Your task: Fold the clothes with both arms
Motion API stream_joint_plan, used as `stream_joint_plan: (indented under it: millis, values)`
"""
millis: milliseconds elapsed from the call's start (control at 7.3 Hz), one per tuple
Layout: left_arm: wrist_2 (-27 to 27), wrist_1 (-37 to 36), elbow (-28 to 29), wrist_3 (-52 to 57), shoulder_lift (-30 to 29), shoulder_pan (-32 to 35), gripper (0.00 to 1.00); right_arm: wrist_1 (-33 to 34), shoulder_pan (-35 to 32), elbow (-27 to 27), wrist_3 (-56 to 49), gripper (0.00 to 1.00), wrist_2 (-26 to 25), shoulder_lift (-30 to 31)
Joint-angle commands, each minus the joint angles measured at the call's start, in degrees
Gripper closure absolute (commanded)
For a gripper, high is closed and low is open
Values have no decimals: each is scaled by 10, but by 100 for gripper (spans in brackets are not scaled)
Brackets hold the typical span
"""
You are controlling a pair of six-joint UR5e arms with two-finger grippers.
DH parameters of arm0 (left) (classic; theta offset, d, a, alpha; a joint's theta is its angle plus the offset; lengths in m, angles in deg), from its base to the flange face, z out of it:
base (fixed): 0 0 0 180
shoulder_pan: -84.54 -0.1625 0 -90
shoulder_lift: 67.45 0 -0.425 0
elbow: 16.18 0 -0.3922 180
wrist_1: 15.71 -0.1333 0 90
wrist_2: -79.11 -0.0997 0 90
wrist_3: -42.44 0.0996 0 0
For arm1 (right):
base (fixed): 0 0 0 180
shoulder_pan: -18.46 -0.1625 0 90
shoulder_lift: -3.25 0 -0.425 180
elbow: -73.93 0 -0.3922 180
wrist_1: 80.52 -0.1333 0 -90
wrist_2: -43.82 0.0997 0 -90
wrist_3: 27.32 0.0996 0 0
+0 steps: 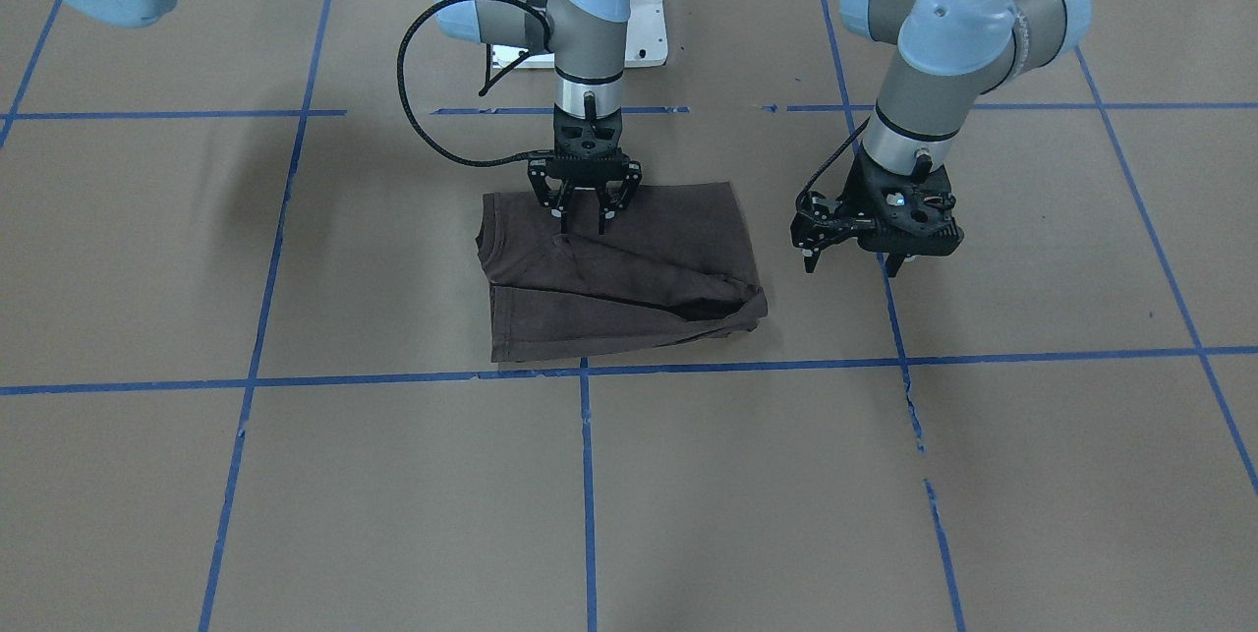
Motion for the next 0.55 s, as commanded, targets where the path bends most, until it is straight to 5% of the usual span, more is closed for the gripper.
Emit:
stream_joint_plan:
  millis: [0, 411]
  values:
    - [0, 0, -1, 0, 0, 0, 0, 1, -2, -4, -9, 53, -5, 0]
    - [0, 0, -1, -1, 0, 0, 0, 1, -3, -6, -26, 51, -16, 5]
